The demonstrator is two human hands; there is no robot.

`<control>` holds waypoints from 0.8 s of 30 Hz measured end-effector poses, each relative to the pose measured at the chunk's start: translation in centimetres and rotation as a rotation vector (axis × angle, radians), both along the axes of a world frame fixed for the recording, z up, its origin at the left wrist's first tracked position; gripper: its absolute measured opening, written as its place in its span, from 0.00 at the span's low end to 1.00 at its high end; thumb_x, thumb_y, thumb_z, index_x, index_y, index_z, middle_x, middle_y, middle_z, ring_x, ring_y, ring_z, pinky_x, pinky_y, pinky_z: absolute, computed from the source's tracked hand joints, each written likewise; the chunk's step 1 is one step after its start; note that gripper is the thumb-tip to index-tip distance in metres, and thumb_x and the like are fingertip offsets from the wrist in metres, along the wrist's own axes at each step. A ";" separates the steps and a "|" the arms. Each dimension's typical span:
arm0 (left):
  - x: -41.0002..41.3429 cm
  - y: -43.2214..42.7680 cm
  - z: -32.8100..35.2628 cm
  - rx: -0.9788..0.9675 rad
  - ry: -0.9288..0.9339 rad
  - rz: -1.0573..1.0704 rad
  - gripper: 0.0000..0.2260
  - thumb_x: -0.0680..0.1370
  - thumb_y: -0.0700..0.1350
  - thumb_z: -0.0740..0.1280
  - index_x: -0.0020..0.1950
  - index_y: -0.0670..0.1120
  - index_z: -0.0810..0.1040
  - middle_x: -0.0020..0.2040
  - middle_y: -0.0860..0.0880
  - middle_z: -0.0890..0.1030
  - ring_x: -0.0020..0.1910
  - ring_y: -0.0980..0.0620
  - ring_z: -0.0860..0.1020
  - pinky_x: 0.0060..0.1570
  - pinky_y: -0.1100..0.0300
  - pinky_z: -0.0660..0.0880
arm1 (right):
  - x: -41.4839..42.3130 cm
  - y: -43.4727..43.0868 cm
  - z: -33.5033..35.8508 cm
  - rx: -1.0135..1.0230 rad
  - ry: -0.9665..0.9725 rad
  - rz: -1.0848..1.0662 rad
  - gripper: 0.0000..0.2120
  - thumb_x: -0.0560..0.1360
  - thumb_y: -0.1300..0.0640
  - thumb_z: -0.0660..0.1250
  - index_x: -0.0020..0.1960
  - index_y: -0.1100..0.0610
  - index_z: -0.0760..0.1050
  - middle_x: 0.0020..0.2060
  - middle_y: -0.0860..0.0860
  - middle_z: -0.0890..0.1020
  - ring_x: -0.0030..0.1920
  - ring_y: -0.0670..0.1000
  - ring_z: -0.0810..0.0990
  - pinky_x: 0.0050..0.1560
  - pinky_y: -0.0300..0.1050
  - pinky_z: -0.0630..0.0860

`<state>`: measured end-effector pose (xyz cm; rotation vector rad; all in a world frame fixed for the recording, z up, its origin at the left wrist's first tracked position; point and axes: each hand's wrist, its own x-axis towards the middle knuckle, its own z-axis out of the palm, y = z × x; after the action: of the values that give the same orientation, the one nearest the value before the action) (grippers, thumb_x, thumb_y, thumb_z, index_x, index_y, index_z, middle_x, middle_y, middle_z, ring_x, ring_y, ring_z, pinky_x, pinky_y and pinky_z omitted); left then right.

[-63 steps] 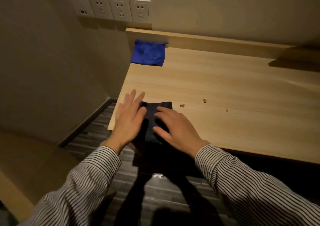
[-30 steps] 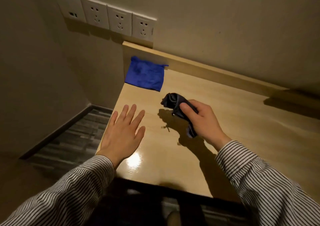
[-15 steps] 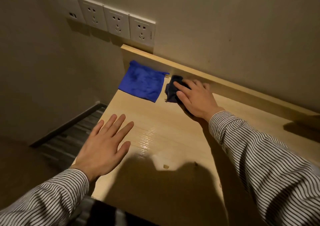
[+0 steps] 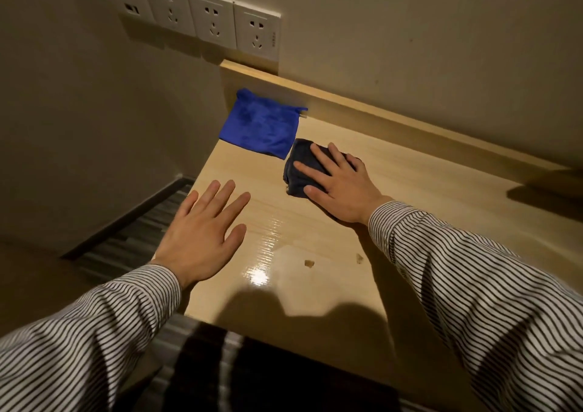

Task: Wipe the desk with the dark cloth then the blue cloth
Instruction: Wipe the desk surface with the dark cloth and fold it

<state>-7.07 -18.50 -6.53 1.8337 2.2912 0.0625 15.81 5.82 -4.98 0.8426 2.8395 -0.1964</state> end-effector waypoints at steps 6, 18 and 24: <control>-0.1 -0.1 0.1 0.029 -0.019 -0.030 0.30 0.85 0.65 0.42 0.88 0.60 0.48 0.88 0.52 0.46 0.87 0.49 0.44 0.84 0.43 0.44 | 1.3 -7.9 0.2 -0.032 -0.006 -0.003 0.28 0.84 0.32 0.39 0.82 0.33 0.43 0.84 0.45 0.44 0.83 0.53 0.40 0.79 0.56 0.41; -0.5 -0.3 -0.1 0.066 -0.060 -0.081 0.31 0.85 0.65 0.40 0.88 0.57 0.51 0.88 0.48 0.51 0.87 0.44 0.47 0.82 0.39 0.47 | 3.2 -21.6 0.1 -0.091 0.044 -0.069 0.27 0.86 0.36 0.42 0.83 0.36 0.44 0.84 0.44 0.44 0.83 0.50 0.38 0.79 0.53 0.43; -0.3 -0.7 0.4 0.085 -0.100 -0.083 0.30 0.86 0.64 0.42 0.87 0.55 0.56 0.88 0.46 0.54 0.86 0.42 0.50 0.82 0.39 0.48 | 3.7 -26.5 -0.5 -0.108 0.114 -0.077 0.28 0.85 0.38 0.44 0.84 0.41 0.49 0.84 0.44 0.47 0.83 0.48 0.41 0.78 0.52 0.49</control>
<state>-7.40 -19.20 -6.10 1.9189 2.1734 0.2370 19.46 -20.69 -5.45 0.9466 2.8719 -0.4173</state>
